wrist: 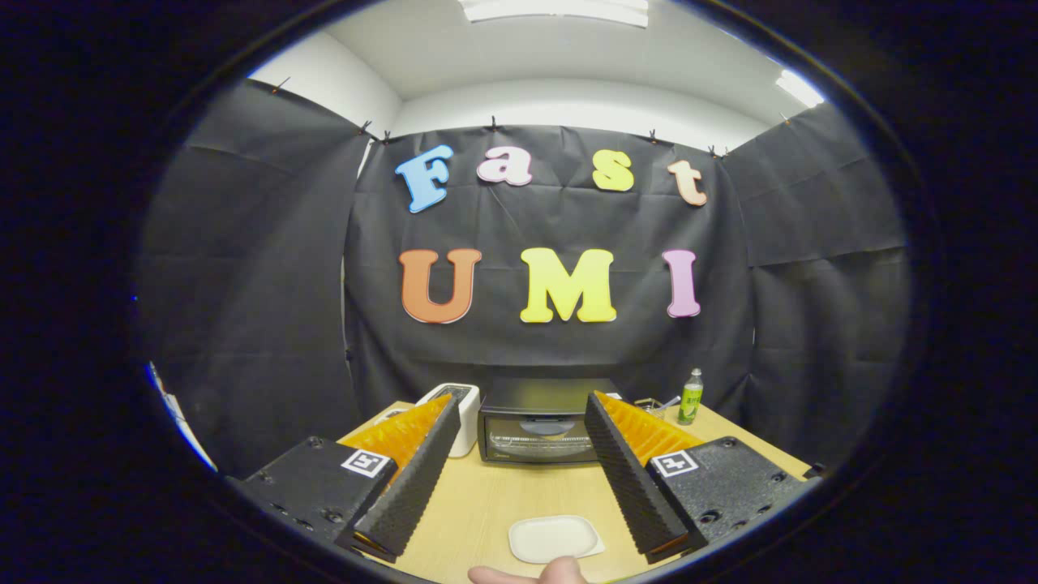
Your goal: Open the toaster oven, put the food inside, and close the toaster oven door.
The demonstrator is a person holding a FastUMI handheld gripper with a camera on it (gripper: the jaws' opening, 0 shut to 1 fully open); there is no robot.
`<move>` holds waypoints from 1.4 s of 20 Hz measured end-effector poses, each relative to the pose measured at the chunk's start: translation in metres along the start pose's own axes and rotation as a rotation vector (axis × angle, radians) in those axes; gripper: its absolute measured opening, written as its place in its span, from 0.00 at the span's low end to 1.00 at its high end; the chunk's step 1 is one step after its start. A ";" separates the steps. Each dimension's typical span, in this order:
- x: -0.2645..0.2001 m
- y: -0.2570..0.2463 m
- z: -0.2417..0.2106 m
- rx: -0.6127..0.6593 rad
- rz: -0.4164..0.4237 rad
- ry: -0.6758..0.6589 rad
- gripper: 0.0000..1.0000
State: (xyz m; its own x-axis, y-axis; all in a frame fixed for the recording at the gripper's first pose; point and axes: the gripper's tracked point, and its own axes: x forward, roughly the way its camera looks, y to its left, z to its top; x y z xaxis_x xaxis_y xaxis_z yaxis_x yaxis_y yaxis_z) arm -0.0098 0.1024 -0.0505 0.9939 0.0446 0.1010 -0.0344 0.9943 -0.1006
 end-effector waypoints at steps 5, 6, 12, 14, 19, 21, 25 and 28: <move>-0.010 -0.013 0.000 -0.014 -0.106 -0.055 1.00; -0.011 -0.015 -0.004 -0.032 -0.126 -0.046 1.00; -0.005 0.010 -0.002 -0.030 -0.063 -0.056 1.00; -0.004 0.018 0.001 -0.027 -0.043 -0.067 1.00; -0.004 0.029 0.005 -0.043 -0.026 -0.086 1.00; -0.003 0.032 0.004 -0.033 -0.021 -0.090 1.00; 0.000 0.030 0.000 -0.019 -0.046 -0.062 1.00; 0.002 0.026 -0.001 0.001 -0.056 -0.069 1.00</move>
State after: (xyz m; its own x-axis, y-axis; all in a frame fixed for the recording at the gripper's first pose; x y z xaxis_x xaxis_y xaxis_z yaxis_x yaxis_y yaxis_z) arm -0.0090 0.1280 -0.0535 0.9847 -0.0050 0.1741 0.0212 0.9956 -0.0915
